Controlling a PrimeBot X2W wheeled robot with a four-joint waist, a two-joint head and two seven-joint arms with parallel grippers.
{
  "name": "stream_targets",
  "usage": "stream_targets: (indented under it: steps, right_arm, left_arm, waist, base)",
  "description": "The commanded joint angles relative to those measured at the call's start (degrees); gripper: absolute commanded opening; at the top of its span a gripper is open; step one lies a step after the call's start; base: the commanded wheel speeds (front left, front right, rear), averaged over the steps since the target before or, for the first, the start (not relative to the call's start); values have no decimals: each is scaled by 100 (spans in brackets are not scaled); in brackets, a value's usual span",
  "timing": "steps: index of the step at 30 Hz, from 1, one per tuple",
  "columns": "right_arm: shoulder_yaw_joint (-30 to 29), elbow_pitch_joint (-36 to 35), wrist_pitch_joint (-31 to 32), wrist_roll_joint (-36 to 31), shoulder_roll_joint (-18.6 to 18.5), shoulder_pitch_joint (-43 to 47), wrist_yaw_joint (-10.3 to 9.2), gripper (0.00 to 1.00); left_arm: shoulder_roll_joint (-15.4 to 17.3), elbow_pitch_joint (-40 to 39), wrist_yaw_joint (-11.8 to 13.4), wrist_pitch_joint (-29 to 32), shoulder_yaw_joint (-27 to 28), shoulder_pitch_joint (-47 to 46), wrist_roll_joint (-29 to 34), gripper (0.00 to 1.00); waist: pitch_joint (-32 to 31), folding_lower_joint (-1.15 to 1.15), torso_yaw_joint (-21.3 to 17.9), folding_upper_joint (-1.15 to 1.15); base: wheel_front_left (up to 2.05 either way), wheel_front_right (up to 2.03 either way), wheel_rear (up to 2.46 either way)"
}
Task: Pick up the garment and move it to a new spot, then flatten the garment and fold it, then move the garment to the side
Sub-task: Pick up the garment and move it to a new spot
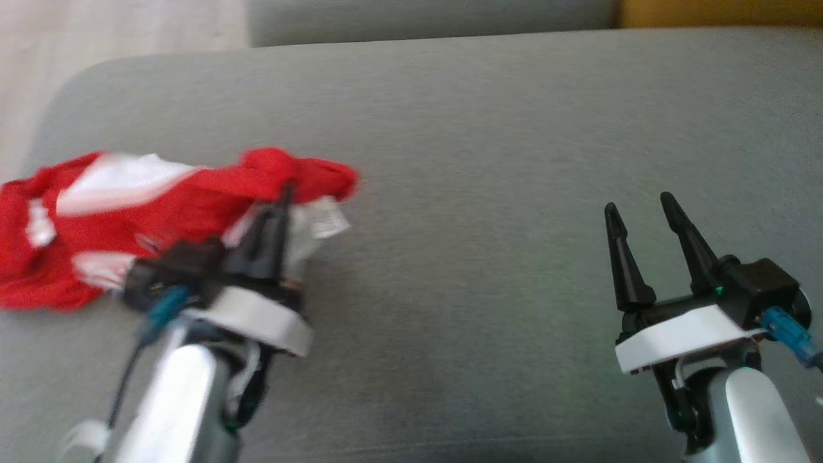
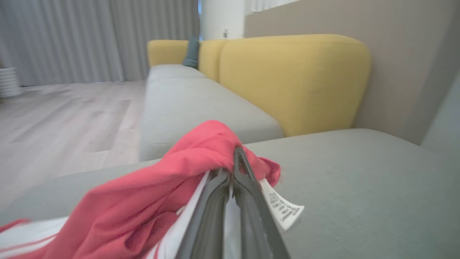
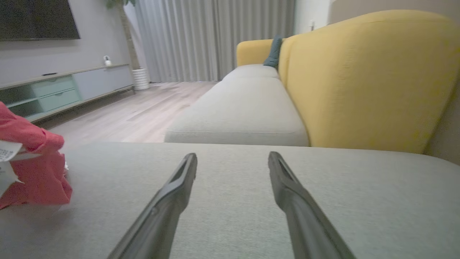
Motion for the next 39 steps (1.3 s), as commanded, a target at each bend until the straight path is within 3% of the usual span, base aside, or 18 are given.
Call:
stream_targets:
  steps: [1, 9, 17, 18, 19, 20, 24, 28, 39]
  right_arm:
    - [147, -253, 20, 36, -12, -154, -4, 100]
    - [149, -247, -88, 179, -12, -268, -4, 100]
    - [66, -141, -292, 312, -12, -344, -4, 100]
    - [70, -120, -317, 317, -12, -356, -4, 100]
    - [71, -96, -330, 320, -12, -365, -4, 100]
    - [66, -72, -343, 322, -12, -377, -4, 100]
    - [72, 17, -382, 315, -12, -421, -4, 100]
    - [98, 110, -389, 285, -12, -428, -4, 100]
    - [8, 227, -270, 112, -12, -323, -4, 100]
  left_arm:
    - [-27, -85, -81, 0, 47, -466, -29, 0]
    - [-413, 592, -350, -150, -660, -1440, 33, 0]
    - [-555, 1705, -475, 102, -1267, -1826, -143, 0]
    - [-561, 1879, -490, 160, -1369, -1841, -143, 5]
    - [-566, 2030, -504, 205, -1470, -1852, -143, 43]
    - [-572, 2129, -517, 194, -1566, -1866, -141, 100]
    - [-571, 2338, -544, -24, -1843, -1822, -109, 100]
    - [-439, 2279, -403, -413, -1778, -1559, -105, 100]
    - [179, 1428, 464, -813, -390, -688, -542, 100]
  waist:
    - [95, 1, -499, 0]
    - [513, 1, -1490, 0]
    - [939, 1, -1798, 0]
    - [962, 1, -1793, 0]
    - [978, 1, -1773, 0]
    - [989, 1, -1745, 0]
    - [934, 1, -1559, 0]
    - [782, 1, -1320, 0]
    - [387, 1, -520, 0]
  base:
    - [0, 0, 0]
    - [0, 0, 0]
    - [0, 0, 0]
    - [0, 0, 0]
    - [0, 0, 0]
    - [0, 0, 0]
    - [0, 0, 0]
    - [0, 0, 0]
    - [0, 0, 0]
